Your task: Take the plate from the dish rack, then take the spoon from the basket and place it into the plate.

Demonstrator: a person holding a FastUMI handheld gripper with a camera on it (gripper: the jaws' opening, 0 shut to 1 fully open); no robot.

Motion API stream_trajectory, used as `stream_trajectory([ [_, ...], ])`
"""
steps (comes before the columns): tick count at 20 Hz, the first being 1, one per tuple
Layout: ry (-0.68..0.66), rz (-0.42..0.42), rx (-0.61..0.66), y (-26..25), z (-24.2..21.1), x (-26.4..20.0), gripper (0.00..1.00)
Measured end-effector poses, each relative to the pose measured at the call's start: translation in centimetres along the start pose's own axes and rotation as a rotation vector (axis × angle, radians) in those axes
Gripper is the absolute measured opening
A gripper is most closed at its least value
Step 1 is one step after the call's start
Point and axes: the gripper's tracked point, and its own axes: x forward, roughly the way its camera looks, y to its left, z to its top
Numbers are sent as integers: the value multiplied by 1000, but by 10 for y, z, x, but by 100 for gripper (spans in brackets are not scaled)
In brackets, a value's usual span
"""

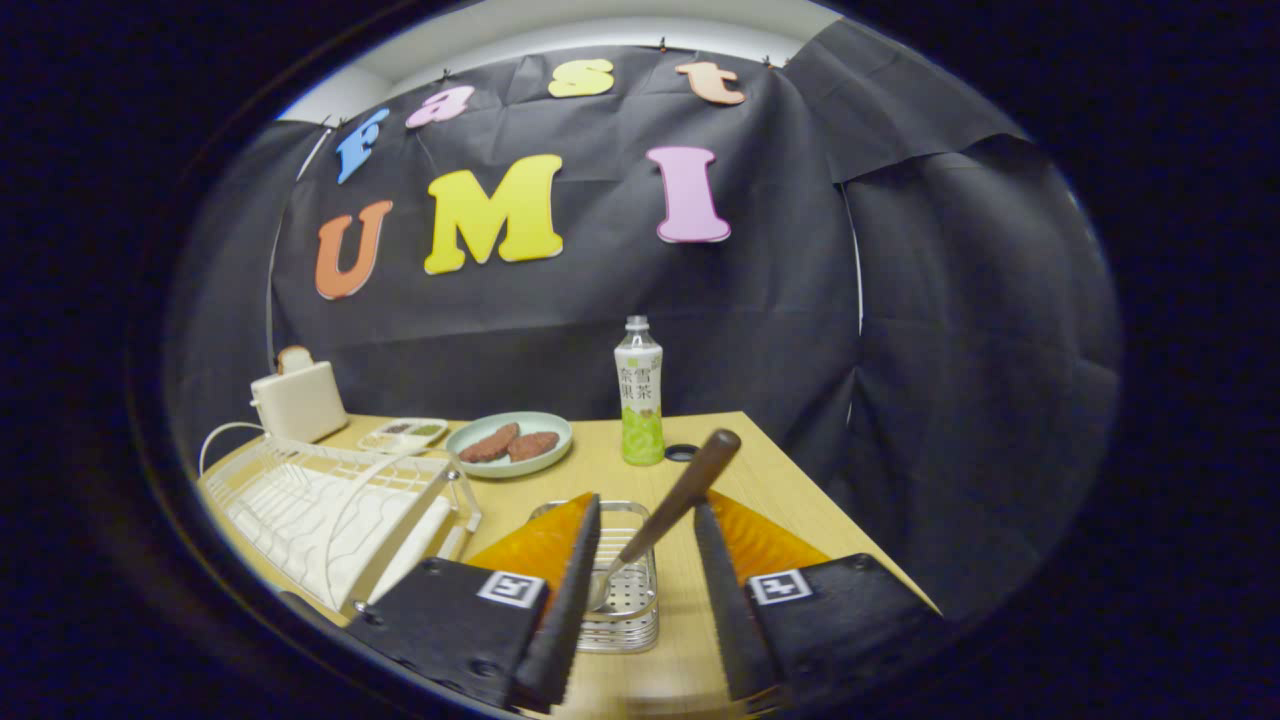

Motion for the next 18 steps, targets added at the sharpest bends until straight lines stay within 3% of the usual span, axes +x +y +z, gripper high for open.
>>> stream_trajectory([
  [1, -1, 21, -12, 4, 5, -5, 36],
  [4, -7, 67, 3, 20, 13, -7, 28],
  [9, -30, -5, -53, 32, 23, -11, 14],
  [14, -84, -51, -55, 28, 46, -34, 13],
  [18, -128, -36, -22, 31, 70, -69, 13],
])
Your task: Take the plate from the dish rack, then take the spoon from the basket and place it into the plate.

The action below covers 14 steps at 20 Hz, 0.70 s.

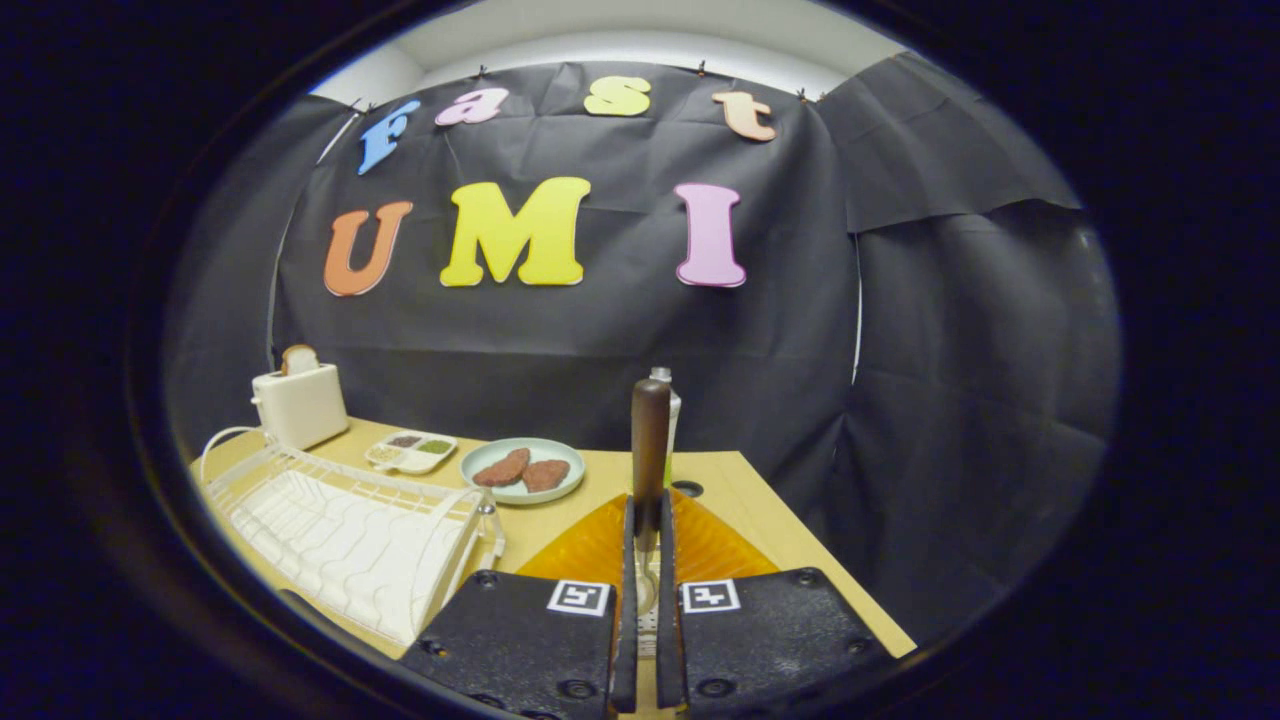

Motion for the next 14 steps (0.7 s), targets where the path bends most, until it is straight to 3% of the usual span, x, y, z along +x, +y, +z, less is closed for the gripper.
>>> stream_trajectory([
  [4, -54, 9, -13, 11, 26, -45, 13],
  [7, -74, 74, -1, 37, 32, -89, 13],
  [14, -46, 221, 27, 119, -15, -182, 13],
])
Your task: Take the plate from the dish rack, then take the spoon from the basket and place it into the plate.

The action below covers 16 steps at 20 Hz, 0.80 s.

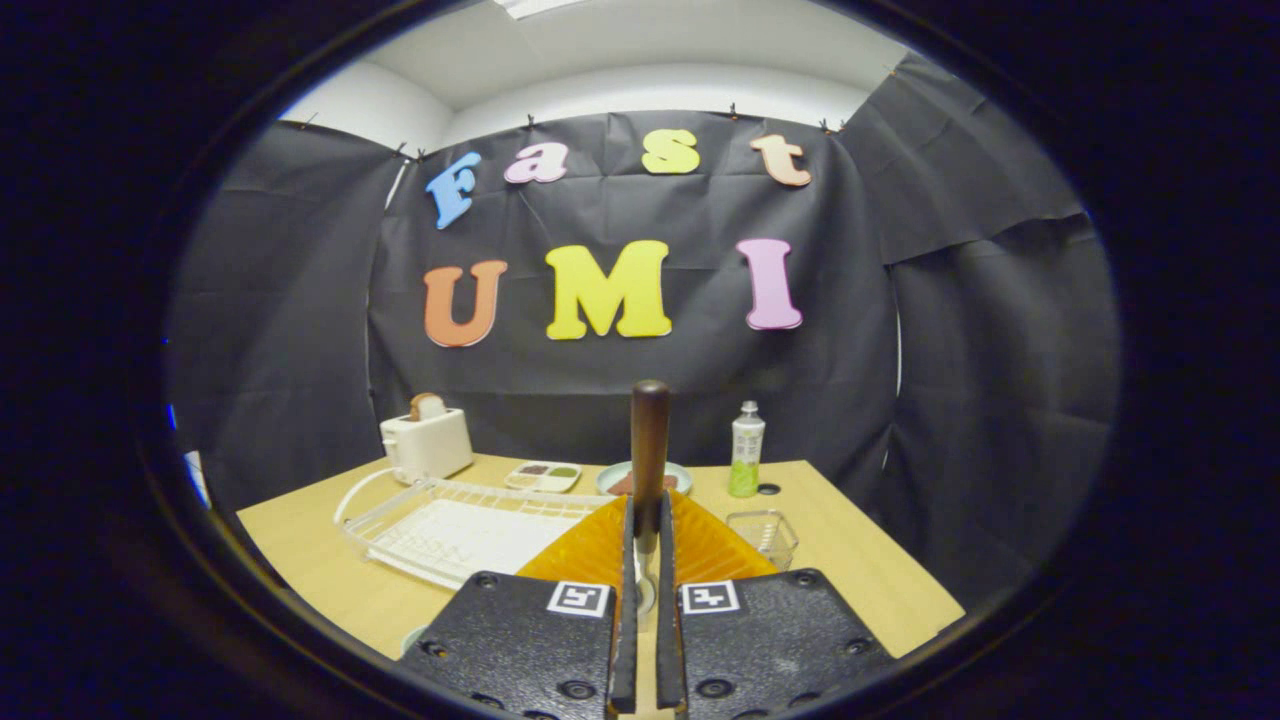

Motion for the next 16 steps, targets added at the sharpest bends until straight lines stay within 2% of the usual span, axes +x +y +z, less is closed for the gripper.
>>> stream_trajectory([
  [2, -7, 12, -4, 21, -15, -16, 13],
  [6, 2, -20, 6, 49, -51, -31, 13],
  [12, 91, 77, 36, 104, -103, -40, 14],
  [16, 119, 72, 18, 109, -118, -40, 15],
])
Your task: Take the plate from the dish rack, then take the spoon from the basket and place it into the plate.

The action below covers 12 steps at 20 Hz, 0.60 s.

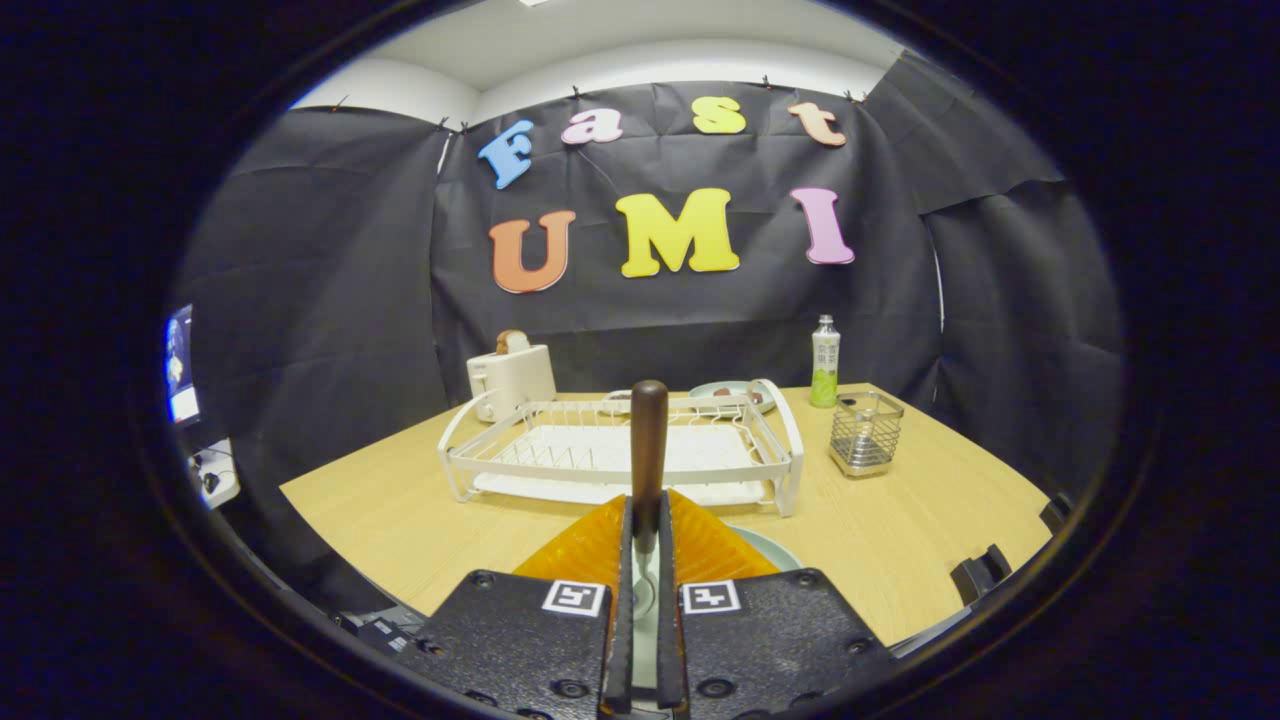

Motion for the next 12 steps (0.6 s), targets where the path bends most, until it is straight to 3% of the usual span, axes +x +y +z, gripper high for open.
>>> stream_trajectory([
  [8, -12, -1, 67, -25, 11, -9, 18],
  [12, -57, -33, 74, -48, 29, -23, 49],
])
